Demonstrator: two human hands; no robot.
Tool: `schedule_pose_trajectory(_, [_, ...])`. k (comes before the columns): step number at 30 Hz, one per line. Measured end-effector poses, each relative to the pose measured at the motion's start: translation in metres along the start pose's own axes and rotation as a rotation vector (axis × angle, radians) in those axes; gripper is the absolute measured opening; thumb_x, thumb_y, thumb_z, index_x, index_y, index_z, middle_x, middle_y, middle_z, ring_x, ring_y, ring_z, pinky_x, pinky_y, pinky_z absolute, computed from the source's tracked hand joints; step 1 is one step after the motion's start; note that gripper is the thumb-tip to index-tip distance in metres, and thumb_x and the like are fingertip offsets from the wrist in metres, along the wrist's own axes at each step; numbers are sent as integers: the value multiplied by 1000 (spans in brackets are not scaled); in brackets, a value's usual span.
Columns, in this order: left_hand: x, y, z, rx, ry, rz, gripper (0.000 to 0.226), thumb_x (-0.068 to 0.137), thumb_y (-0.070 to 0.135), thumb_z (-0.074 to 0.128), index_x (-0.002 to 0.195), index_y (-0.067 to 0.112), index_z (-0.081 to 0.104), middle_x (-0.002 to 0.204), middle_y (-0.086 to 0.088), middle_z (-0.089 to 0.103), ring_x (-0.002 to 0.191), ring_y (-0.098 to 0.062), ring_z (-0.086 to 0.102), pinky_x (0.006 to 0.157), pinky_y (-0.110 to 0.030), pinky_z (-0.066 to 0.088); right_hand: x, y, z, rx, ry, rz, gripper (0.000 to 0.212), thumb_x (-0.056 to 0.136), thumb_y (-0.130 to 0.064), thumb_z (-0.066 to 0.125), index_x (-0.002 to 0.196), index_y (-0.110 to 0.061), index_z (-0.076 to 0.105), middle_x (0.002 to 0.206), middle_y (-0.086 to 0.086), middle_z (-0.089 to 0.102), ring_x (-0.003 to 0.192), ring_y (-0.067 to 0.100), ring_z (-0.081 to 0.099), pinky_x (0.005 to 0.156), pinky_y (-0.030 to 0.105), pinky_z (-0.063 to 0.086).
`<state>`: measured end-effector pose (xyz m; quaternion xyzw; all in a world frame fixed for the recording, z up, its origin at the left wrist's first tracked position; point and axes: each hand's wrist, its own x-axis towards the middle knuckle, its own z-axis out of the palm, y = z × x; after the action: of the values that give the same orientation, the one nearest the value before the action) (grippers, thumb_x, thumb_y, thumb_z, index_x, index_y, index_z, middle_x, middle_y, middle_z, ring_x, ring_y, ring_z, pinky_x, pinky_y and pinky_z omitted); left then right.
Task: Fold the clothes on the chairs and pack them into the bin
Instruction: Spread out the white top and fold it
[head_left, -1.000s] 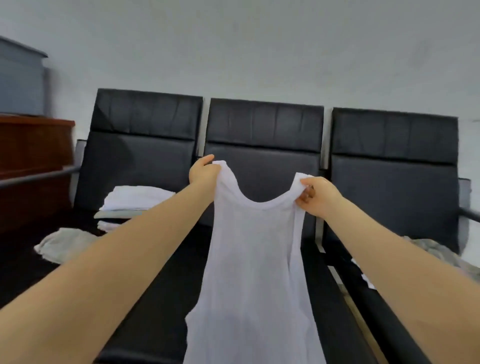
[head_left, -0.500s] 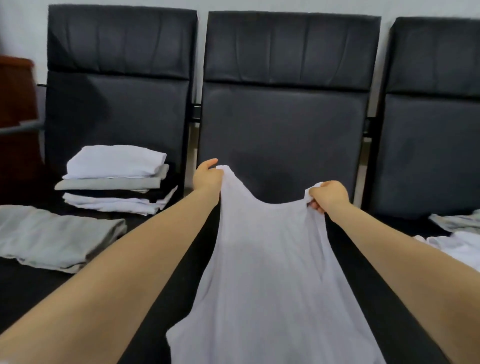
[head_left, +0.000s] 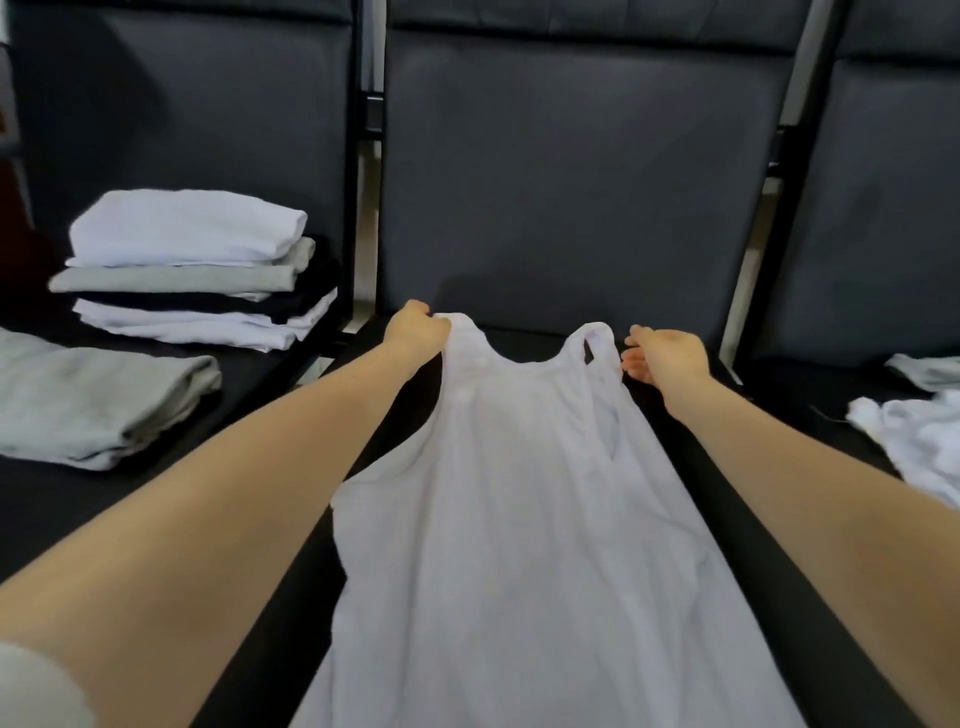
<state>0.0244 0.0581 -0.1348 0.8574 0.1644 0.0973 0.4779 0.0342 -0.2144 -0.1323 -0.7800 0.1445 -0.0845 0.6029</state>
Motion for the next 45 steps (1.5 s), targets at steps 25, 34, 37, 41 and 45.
schedule_pose_trajectory(25, [-183, -54, -98, 399, -409, 360, 10, 82, 43, 66, 89, 36, 63, 75, 9, 58, 66, -8, 53, 63, -19, 41, -159, 19, -71, -947, -496, -253, 44, 74, -61, 66, 87, -19, 63, 88, -2, 62, 79, 11, 57, 66, 24, 45])
schedule_pose_trajectory(34, [-178, -42, -64, 555, -267, 409, 22, 83, 49, 64, 98, 33, 62, 84, 11, 46, 81, -7, 46, 71, -24, 38, -160, 22, -52, -895, -347, -400, 36, 80, -53, 68, 103, -25, 64, 102, -5, 51, 96, 14, 50, 78, 28, 45])
schedule_pose_trajectory(37, [-174, -38, -52, 526, -260, 351, 20, 81, 45, 68, 79, 25, 67, 81, 14, 48, 76, -6, 47, 71, -24, 40, -158, 19, -43, -861, -323, -361, 27, 79, -42, 72, 86, -17, 71, 93, -1, 58, 96, 17, 55, 81, 35, 53])
schedule_pose_trajectory(41, [-167, -31, -44, 517, -295, 190, 36, 81, 41, 65, 66, 9, 62, 69, 1, 53, 66, -14, 52, 62, -29, 42, -162, 15, -41, -1030, -249, -323, 42, 79, -56, 66, 84, -14, 68, 90, 4, 62, 90, 21, 59, 80, 37, 54])
schedule_pose_trajectory(45, [-163, -23, -48, 476, -292, 90, 48, 81, 35, 59, 50, 17, 27, 51, 4, 27, 50, -15, 29, 52, -28, 23, -161, 19, -45, -1004, -241, -258, 46, 78, -57, 68, 96, -15, 65, 98, 4, 59, 94, 21, 58, 84, 35, 52])
